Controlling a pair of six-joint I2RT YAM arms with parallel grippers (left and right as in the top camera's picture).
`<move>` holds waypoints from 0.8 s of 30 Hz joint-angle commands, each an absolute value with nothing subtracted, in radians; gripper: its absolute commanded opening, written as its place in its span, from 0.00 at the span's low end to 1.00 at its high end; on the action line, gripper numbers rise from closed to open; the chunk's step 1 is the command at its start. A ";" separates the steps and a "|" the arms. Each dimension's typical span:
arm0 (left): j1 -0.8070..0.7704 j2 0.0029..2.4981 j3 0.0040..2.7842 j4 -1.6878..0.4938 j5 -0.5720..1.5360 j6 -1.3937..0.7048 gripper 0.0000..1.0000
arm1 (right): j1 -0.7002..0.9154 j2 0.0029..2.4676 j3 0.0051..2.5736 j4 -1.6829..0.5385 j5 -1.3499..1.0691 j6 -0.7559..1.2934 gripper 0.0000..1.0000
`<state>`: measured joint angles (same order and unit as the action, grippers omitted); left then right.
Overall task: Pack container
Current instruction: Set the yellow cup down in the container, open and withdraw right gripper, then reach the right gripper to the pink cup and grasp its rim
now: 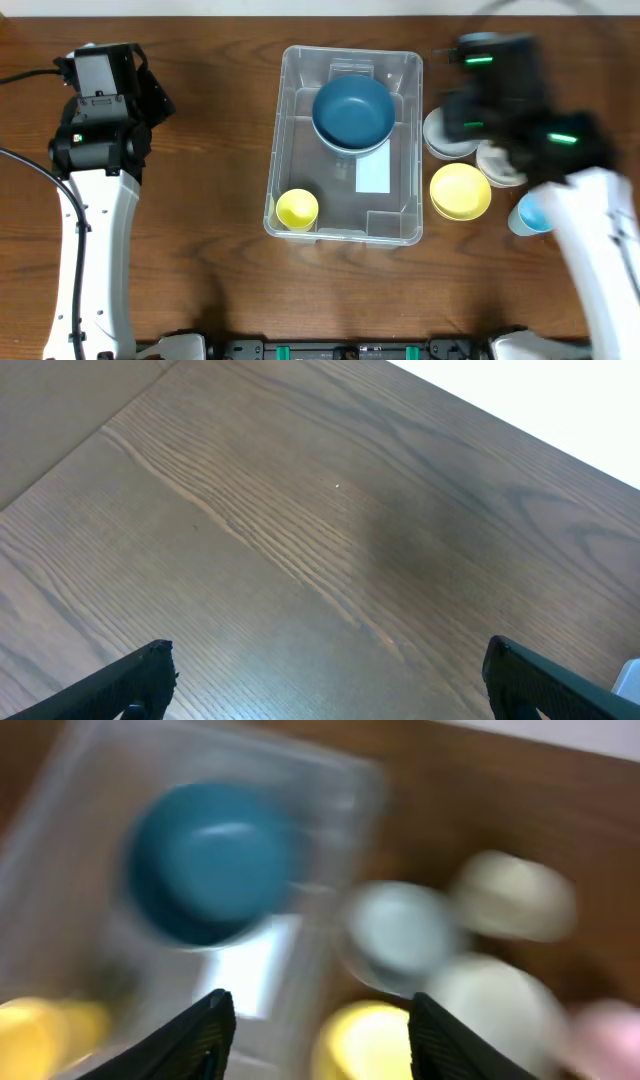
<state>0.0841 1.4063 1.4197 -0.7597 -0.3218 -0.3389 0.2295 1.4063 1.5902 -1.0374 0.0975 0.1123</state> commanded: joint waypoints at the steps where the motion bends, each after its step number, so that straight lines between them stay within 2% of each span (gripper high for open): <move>1: 0.089 1.400 1.433 -0.763 -0.342 -0.330 0.98 | 0.015 1.361 1.593 -1.100 0.150 0.158 0.59; 6: 0.089 1.400 1.433 -0.763 -0.342 -0.330 0.98 | -0.336 1.364 1.564 -1.126 0.126 0.206 0.62; 10: 0.089 1.400 1.433 -0.763 -0.342 -0.330 0.98 | -0.522 1.399 1.506 -1.052 0.031 0.206 0.62; 16: 0.089 1.400 1.433 -0.763 -0.342 -0.330 0.98 | -0.642 1.510 1.440 -0.971 -0.051 0.205 0.61; 24: 0.089 1.400 1.433 -0.763 -0.342 -0.330 0.98 | -0.654 1.700 1.421 -0.845 -0.163 0.114 0.60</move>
